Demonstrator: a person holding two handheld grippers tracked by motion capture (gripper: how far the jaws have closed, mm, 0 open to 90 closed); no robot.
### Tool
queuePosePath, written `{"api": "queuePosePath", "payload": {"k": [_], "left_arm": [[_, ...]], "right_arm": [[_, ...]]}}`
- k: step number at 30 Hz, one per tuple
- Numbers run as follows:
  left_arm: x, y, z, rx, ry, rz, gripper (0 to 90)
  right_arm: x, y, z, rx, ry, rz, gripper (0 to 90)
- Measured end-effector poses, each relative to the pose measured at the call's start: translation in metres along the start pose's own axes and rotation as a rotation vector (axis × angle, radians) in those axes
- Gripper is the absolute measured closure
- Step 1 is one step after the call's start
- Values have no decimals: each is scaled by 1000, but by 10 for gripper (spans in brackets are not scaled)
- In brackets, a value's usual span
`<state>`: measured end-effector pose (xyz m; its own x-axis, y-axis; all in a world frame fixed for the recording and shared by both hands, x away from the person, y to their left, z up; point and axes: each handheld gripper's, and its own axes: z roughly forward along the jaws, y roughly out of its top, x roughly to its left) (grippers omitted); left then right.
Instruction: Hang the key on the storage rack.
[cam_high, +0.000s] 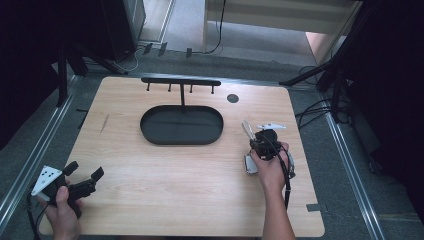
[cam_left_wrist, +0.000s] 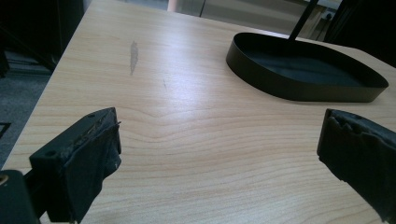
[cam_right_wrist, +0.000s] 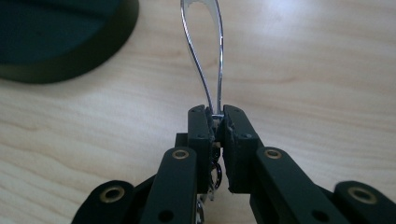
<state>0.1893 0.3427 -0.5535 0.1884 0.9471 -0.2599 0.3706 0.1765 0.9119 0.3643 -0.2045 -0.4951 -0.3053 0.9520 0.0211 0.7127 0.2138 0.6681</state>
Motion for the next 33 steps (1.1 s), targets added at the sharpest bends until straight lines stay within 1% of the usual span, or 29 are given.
{"api": "queuePosePath", "payload": {"k": [2, 3, 6, 12, 13, 17, 19, 21, 25, 28, 30, 32, 33], "left_arm": [[0, 0, 0, -1, 0, -2, 0], [0, 0, 0, 0, -1, -2, 0], [0, 0, 0, 0, -1, -1, 0], [0, 0, 0, 0, -1, -1, 0], [0, 0, 0, 0, -1, 0, 0], [0, 0, 0, 0, -1, 0, 0], [0, 0, 0, 0, -1, 0, 0], [0, 0, 0, 1, -2, 0, 0], [0, 0, 0, 2, -2, 0, 0], [0, 0, 0, 2, -3, 0, 0], [0, 0, 0, 3, -3, -1, 0], [0, 0, 0, 2, -3, -2, 0], [0, 0, 0, 2, -3, -2, 0]], "right_arm": [[1, 1, -4, -42, 2, 16, 833], [1, 2, -5, -66, -1, 16, 833], [4, 4, -8, -112, -5, 14, 833], [9, 7, -12, -198, -10, 26, 834], [11, 8, -14, -223, -10, 30, 833], [16, 11, -17, -294, -1, 57, 834], [19, 13, -18, -311, -6, 45, 834], [22, 14, -19, -316, -9, 39, 833], [28, 18, -20, -364, -16, 32, 834], [36, 22, -21, -422, -19, 18, 834], [37, 23, -21, -429, -18, 16, 834], [42, 25, -21, -451, -22, 5, 834], [45, 27, -21, -471, -22, 2, 834]]}}
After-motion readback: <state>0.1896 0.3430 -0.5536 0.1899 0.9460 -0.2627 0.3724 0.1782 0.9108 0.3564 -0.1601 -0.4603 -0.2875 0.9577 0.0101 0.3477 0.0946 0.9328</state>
